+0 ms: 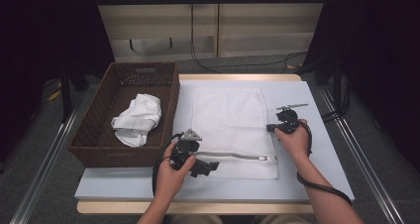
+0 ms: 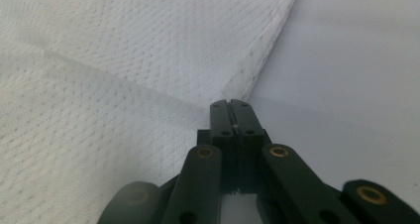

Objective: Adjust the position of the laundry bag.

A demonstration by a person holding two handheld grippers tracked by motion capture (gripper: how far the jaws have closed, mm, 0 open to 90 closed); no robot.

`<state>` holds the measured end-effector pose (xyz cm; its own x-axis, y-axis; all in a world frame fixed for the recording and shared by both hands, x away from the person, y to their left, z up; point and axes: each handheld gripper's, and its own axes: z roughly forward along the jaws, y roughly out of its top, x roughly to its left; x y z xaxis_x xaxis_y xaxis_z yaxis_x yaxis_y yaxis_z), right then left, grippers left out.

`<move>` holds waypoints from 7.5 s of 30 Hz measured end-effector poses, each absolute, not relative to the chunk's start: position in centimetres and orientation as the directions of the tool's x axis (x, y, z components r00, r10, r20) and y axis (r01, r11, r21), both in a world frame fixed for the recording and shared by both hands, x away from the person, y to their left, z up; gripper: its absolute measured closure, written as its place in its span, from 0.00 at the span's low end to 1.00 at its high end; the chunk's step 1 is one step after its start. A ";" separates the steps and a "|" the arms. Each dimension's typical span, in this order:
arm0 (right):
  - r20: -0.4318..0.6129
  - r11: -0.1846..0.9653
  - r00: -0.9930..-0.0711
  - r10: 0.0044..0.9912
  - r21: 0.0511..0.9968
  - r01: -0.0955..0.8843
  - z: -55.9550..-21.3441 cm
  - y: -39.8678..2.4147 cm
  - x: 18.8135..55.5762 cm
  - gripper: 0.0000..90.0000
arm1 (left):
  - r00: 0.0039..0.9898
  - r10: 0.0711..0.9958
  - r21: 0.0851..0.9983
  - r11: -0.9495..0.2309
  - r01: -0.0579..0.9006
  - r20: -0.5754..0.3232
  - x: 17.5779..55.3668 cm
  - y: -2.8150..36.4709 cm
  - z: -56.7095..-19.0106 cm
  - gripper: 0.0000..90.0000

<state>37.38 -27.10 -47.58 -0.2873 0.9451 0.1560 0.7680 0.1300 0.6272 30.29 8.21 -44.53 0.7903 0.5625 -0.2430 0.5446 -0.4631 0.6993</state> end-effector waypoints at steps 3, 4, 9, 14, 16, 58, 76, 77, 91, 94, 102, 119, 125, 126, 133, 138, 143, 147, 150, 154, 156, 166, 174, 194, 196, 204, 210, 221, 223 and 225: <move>0.155 0.138 -0.297 0.942 0.630 0.764 -47.5 -27.2 37.4 1.00 | 0.791 0.559 0.701 -0.460 0.545 -0.248 30.3 8.2 -44.6 0.02; 0.155 0.137 -0.298 0.942 0.632 0.763 -47.5 -27.2 37.4 1.00 | 0.790 0.562 0.700 -0.461 0.546 -0.246 30.3 8.2 -44.5 0.02; 0.152 0.141 -0.299 0.942 0.631 0.763 -47.4 -27.8 37.4 1.00 | 0.790 0.559 0.696 -0.463 0.548 -0.250 30.3 8.2 -44.5 0.02; 0.152 0.134 -0.290 0.945 0.627 0.767 -47.5 -28.5 37.4 1.00 | 0.792 0.556 0.693 -0.468 0.549 -0.252 30.2 8.0 -44.4 0.02; 0.155 0.130 -0.286 0.946 0.626 0.769 -47.5 -28.9 37.4 1.00 | 0.794 0.554 0.695 -0.467 0.547 -0.253 30.2 8.0 -44.4 0.02; 0.114 0.169 -0.341 0.933 0.698 0.696 -46.1 -31.4 33.0 0.42 | 0.801 0.536 0.675 -0.490 0.552 -0.267 30.5 6.3 -44.9 0.02; 0.123 0.188 -0.386 0.914 0.714 0.674 -45.8 -31.4 29.2 0.26 | 0.799 0.525 0.670 -0.482 0.564 -0.295 30.6 5.1 -45.0 0.02; 0.121 0.192 -0.387 0.914 0.713 0.675 -45.8 -31.4 29.0 0.26 | 0.800 0.522 0.669 -0.485 0.563 -0.295 30.7 5.0 -45.0 0.02; 0.103 0.218 -0.412 0.905 0.720 0.658 -46.3 -31.1 27.2 0.25 | 0.801 0.513 0.667 -0.483 0.567 -0.310 30.9 2.7 -44.8 0.02; 0.098 0.213 -0.407 0.908 0.728 0.652 -46.1 -31.2 27.0 0.25 | 0.803 0.507 0.667 -0.484 0.567 -0.314 31.0 2.3 -44.8 0.02; 0.098 0.209 -0.408 0.908 0.738 0.642 -45.8 -31.1 26.9 0.25 | 0.799 0.501 0.667 -0.474 0.575 -0.333 31.1 0.3 -44.5 0.02; 0.089 0.216 -0.414 0.906 0.743 0.634 -45.7 -31.2 26.7 0.25 | 0.801 0.472 0.653 -0.481 0.585 -0.369 31.6 -2.5 -44.5 0.01; 0.087 0.216 -0.414 0.906 0.746 0.629 -45.6 -31.4 26.6 0.25 | 0.809 0.475 0.652 -0.499 0.572 -0.346 31.8 -3.4 -44.3 0.05; 0.083 0.219 -0.413 0.907 0.746 0.629 -45.7 -31.3 26.6 0.25 | 0.804 0.479 0.656 -0.485 0.578 -0.354 31.8 -3.5 -44.3 0.06; 0.088 0.218 -0.417 0.905 0.745 0.630 -45.6 -31.3 26.6 0.25 | 0.803 0.481 0.659 -0.481 0.578 -0.352 31.9 -4.0 -44.1 0.13; 0.086 0.220 -0.419 0.904 0.747 0.628 -45.6 -31.3 26.5 0.25 | 0.813 0.465 0.666 -0.487 0.565 -0.351 32.0 -4.8 -44.0 0.18; 0.090 0.212 -0.412 0.907 0.747 0.630 -45.4 -31.4 26.4 0.25 | 0.818 0.459 0.673 -0.486 0.557 -0.346 32.1 -5.3 -44.1 0.20; 0.087 0.216 -0.419 0.904 0.752 0.622 -45.3 -31.5 26.5 0.25 | 0.818 0.452 0.677 -0.480 0.558 -0.354 32.2 -5.5 -44.1 0.24; 0.085 0.218 -0.418 0.904 0.751 0.624 -45.4 -31.5 26.5 0.25 | 0.819 0.458 0.669 -0.491 0.558 -0.347 32.4 -5.7 -44.2 0.24; 0.086 0.216 -0.418 0.905 0.751 0.623 -45.3 -31.6 26.5 0.25 | 0.825 0.452 0.672 -0.497 0.548 -0.339 32.5 -6.0 -44.2 0.25; 0.093 0.211 -0.416 0.905 0.751 0.626 -45.3 -31.7 26.5 0.25 | 0.832 0.452 0.670 -0.513 0.537 -0.320 32.7 -6.2 -44.0 0.25; 0.090 0.211 -0.415 0.905 0.753 0.623 -45.3 -32.0 26.5 0.25 | 0.829 0.443 0.674 -0.500 0.544 -0.341 32.9 -7.4 -43.8 0.29; 0.091 0.204 -0.409 0.908 0.757 0.621 -45.1 -32.1 26.4 0.25 | 0.809 0.439 0.655 -0.485 0.580 -0.391 33.0 -8.4 -44.3 0.37; 0.088 0.196 -0.394 0.915 0.757 0.623 -45.0 -32.6 26.5 0.25 | 0.732 0.470 0.533 -0.502 0.681 -0.493 33.5 -9.8 -45.1 0.64; 0.087 0.196 -0.395 0.915 0.759 0.621 -44.9 -32.6 26.6 0.25 | 0.712 0.465 0.523 -0.483 0.702 -0.526 33.4 -9.8 -45.2 0.67; 0.085 0.198 -0.398 0.913 0.761 0.618 -44.9 -32.5 26.6 0.25 | 0.619 0.538 0.466 -0.408 0.785 -0.572 33.9 -10.1 -46.3 0.79; 0.085 0.199 -0.397 0.914 0.760 0.619 -44.9 -32.6 26.6 0.25 | 0.584 0.546 0.436 -0.389 0.811 -0.600 34.5 -9.9 -47.3 0.80; 0.090 0.193 -0.394 0.915 0.760 0.620 -44.9 -32.7 26.4 0.25 | 0.528 0.573 0.394 -0.352 0.849 -0.627 34.4 -10.7 -48.1 0.85; 0.090 0.188 -0.389 0.917 0.762 0.619 -44.9 -32.8 26.3 0.25 | 0.511 0.566 0.387 -0.334 0.860 -0.647 34.2 -11.1 -48.2 0.85; 0.093 0.183 -0.385 0.918 0.763 0.620 -44.8 -32.9 26.3 0.25 | 0.509 0.570 0.388 -0.330 0.861 -0.645 34.2 -11.2 -48.3 0.85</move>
<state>26.28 -32.89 -44.83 -0.3854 0.9180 0.0934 0.6204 0.1828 0.7627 34.23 -11.24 -48.28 0.5093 0.5702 -0.6446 0.8605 -0.3297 0.3883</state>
